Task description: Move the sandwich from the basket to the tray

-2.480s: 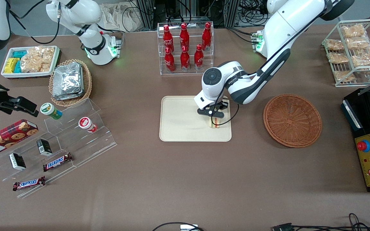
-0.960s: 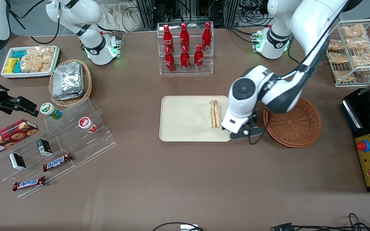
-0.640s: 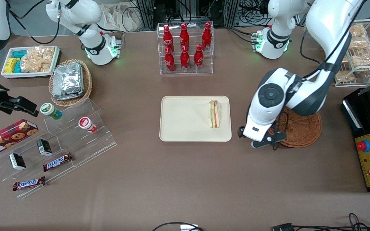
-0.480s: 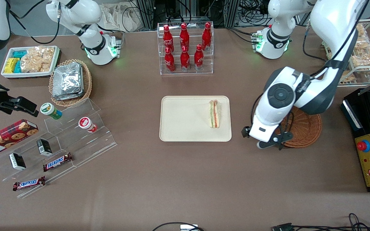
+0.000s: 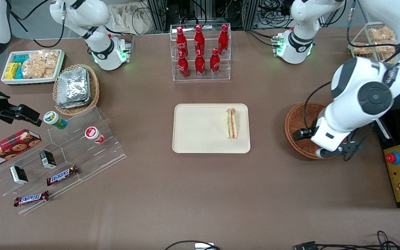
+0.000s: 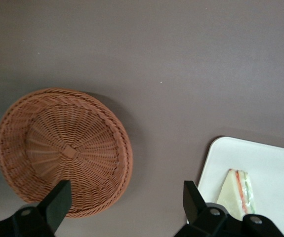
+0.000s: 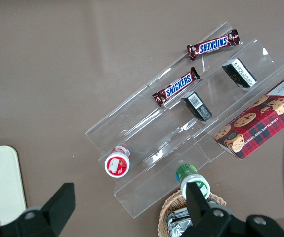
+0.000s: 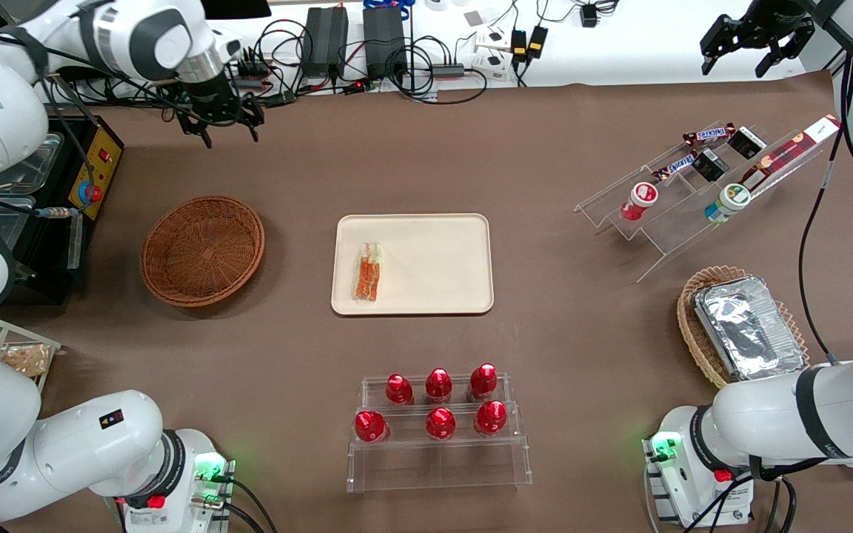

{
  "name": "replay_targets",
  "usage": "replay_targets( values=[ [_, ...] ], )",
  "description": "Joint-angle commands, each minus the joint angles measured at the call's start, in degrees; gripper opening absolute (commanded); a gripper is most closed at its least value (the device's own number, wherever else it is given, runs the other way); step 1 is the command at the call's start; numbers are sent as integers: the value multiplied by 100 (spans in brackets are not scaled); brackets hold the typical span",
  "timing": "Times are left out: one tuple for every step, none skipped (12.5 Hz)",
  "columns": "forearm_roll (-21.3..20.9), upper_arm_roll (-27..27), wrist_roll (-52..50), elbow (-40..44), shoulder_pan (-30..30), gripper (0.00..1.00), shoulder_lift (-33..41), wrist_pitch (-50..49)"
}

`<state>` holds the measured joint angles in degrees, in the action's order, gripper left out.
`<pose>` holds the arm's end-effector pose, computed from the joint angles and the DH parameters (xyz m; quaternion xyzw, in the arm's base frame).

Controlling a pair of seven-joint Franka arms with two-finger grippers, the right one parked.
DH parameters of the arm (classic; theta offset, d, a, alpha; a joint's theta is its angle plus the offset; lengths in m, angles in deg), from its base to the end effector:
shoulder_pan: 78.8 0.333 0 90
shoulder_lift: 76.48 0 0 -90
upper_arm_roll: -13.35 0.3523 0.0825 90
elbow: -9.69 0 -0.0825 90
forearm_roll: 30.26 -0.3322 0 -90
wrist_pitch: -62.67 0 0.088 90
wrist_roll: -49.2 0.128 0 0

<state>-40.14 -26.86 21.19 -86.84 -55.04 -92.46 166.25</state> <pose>0.5651 -0.1068 0.4903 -0.9956 -0.0823 0.0429 0.0101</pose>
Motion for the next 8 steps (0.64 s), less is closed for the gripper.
replay_targets(
  values=[
    [416,844,838,-33,-458,100,550,-233],
    [538,1101,1084,-15,-582,100,656,-355],
    [609,1329,1400,-15,-687,100,787,-426],
    [627,1584,1638,-15,-854,100,867,-496],
    [680,1856,1832,-15,-1056,100,937,-575],
    [680,2085,2034,-15,-1240,100,1025,-585],
    [689,2270,2201,-15,-1381,100,1122,-585],
    [698,2455,2281,-24,-1505,100,1218,-620]
  ],
)
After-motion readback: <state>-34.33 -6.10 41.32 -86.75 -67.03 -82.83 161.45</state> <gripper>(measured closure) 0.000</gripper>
